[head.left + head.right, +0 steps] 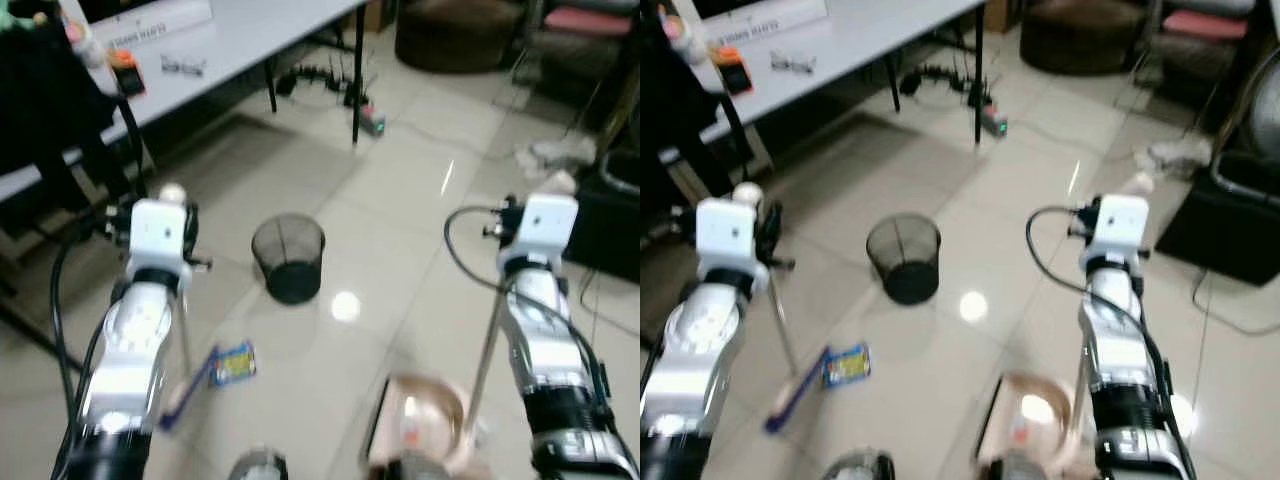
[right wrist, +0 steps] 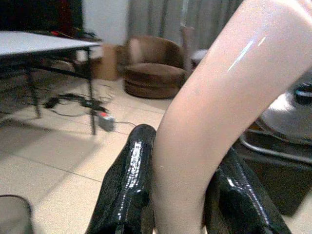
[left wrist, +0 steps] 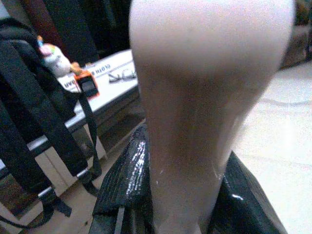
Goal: Sweep floor
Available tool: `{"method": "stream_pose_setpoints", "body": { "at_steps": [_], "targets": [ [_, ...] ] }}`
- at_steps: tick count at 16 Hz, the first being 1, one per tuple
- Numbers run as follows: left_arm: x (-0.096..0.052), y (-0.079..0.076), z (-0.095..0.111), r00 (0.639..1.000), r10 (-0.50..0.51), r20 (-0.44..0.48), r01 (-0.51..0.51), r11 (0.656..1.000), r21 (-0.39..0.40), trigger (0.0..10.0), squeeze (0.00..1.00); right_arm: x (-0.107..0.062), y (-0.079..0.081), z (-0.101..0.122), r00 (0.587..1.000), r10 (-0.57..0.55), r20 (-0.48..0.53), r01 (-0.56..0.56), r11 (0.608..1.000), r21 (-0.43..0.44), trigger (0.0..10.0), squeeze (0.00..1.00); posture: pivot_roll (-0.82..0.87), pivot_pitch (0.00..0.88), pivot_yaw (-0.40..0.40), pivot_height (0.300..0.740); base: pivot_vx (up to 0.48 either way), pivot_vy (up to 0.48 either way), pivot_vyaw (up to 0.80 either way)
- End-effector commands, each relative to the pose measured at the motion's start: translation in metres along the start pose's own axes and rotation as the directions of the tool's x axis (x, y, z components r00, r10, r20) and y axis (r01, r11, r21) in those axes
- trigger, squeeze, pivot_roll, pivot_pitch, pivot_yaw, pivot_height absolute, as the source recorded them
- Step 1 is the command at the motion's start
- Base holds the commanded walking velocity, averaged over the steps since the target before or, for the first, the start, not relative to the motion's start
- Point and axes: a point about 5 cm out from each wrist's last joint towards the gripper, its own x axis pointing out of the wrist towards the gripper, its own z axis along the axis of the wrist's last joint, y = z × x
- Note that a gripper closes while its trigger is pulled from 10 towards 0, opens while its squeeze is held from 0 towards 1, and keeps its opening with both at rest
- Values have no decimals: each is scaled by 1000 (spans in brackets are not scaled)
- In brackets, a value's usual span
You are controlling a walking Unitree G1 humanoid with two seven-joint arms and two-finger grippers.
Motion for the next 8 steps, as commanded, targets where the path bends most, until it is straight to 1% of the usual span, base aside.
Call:
{"method": "stream_pose_setpoints", "body": {
  "at_steps": [1, 2, 4, 5, 8],
  "targets": [
    [0, 7, 2, 999, 31, 22, -31, 1000, 4, 10000, 0, 6, 16, 28, 993, 55, 109, -59, 997, 39, 10000, 0, 18, 0, 68, 740, 386, 0, 800],
    [2, 7, 4, 999, 36, 31, -36, 999, 2, 10000, 0, 4, 26, 27, 990, 88, 106, -92, 995, 38, 10000, 0, 25, 0, 63, 740, 420, 0, 800],
    [4, 5, 3, 999, 34, 28, -34, 999, 6, 10000, 0, 3, 36, 24, 988, 116, 102, -119, 993, 25, 10000, 0, 34, 0, 63, 740, 426, 0, 800],
    [5, 5, 2, 999, 38, 25, -38, 999, 8, 10000, 0, 3, 38, 20, 989, 124, 85, -127, 992, 24, 10000, 0, 36, 0, 64, 740, 431, 0, 800],
    [6, 4, 2, 999, 37, 29, -37, 999, 4, 10000, 0, 2, 36, 15, 991, 118, 67, -119, 993, 11, 10000, 0, 41, 0, 61, 740, 431, 0, 800]
  ]
}}
